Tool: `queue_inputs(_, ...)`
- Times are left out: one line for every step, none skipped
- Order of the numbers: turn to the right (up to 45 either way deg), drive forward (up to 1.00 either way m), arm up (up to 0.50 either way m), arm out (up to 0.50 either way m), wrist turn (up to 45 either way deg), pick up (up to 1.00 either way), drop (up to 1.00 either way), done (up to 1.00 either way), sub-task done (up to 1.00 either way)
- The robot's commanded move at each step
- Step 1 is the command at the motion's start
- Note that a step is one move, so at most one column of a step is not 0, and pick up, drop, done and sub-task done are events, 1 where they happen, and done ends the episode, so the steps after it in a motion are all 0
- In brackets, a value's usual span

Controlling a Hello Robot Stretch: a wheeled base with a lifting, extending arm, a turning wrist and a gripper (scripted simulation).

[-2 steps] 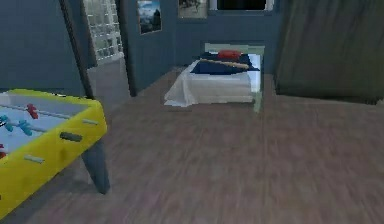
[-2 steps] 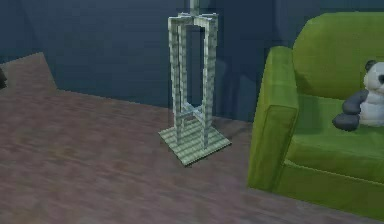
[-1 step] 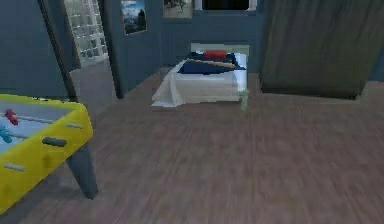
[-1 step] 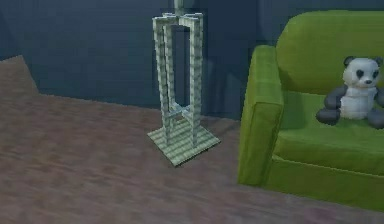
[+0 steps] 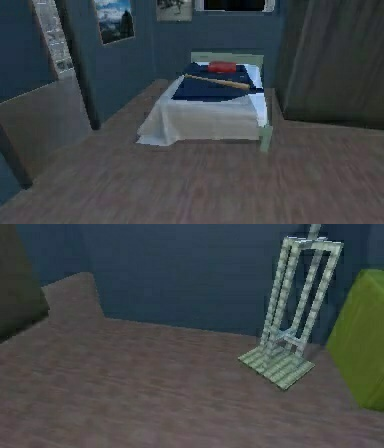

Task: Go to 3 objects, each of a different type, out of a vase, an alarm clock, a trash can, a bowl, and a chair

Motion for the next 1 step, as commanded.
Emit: queue_inputs(-30.0, 0.0, 0.0, 0.0, 0.0, 0.0, 0.0, 0.0, 0.0)
